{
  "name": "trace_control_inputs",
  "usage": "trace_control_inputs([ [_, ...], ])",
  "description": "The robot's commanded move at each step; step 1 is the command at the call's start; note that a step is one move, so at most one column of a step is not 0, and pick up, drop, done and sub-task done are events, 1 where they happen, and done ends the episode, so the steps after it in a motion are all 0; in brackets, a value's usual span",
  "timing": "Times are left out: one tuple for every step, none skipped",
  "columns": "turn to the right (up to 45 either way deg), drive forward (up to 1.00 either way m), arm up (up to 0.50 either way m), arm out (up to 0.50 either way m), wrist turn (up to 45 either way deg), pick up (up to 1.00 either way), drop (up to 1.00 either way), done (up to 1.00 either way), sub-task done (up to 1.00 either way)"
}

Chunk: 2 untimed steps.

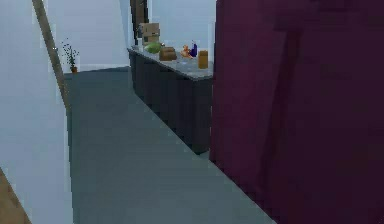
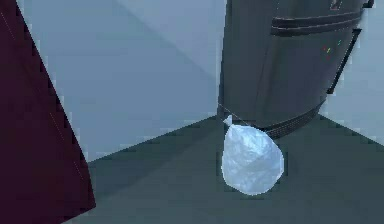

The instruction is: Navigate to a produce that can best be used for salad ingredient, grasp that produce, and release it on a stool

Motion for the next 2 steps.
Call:
trace_control_inputs([
  [0.0, 0.4, 0.0, 0.0, 0.0, 0.0, 0.0, 0.0, 0.0],
  [-24.0, 0.0, 0.0, 0.0, 0.0, 0.0, 0.0, 0.0, 0.0],
])
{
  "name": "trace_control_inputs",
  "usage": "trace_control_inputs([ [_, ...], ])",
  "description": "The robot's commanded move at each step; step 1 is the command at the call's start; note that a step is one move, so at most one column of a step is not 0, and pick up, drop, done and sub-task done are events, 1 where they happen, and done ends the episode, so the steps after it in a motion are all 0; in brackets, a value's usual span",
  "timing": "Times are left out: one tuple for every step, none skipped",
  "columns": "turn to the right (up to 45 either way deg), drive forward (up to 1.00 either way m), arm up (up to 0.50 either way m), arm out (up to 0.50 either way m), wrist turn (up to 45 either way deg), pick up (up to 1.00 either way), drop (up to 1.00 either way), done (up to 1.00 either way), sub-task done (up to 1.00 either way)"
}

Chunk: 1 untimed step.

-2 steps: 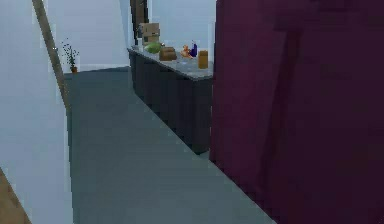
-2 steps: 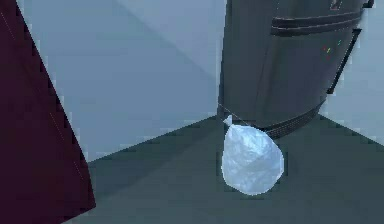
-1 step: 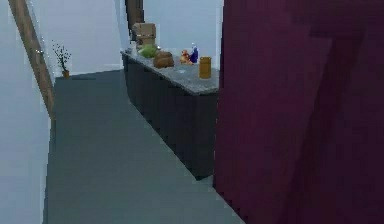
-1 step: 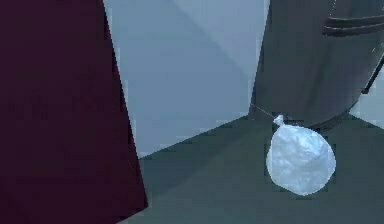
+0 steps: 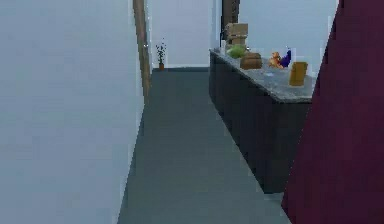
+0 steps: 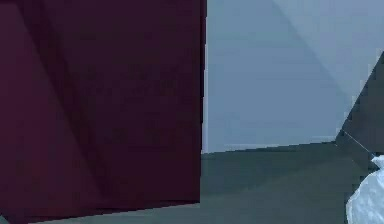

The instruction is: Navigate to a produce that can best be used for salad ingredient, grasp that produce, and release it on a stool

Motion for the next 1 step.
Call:
trace_control_inputs([
  [0.0, 1.0, 0.0, 0.0, 0.0, 0.0, 0.0, 0.0, 0.0],
])
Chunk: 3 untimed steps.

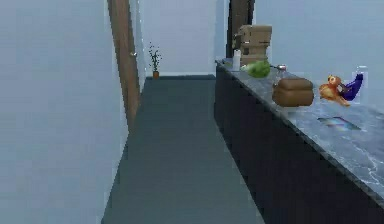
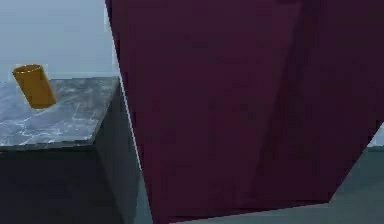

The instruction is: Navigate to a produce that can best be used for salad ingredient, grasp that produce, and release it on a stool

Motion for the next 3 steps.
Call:
trace_control_inputs([
  [0.0, 1.0, 0.0, 0.0, 0.0, 0.0, 0.0, 0.0, 0.0],
  [-6.0, 0.0, 0.0, 0.0, 0.0, 0.0, 0.0, 0.0, 0.0],
  [0.0, 0.2, 0.0, 0.0, 0.0, 0.0, 0.0, 0.0, 0.0],
])
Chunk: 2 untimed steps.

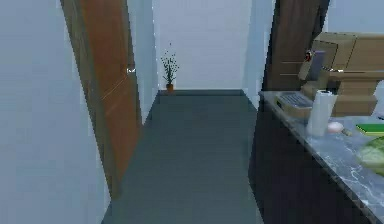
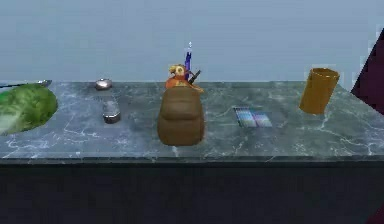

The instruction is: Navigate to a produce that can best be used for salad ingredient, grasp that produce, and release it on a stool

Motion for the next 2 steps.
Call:
trace_control_inputs([
  [-36.0, 0.0, 0.0, 0.0, 0.0, 0.0, 0.0, 0.0, 0.0],
  [0.0, 0.0, 0.5, 0.0, 0.0, 0.0, 0.0, 0.0, 0.0],
])
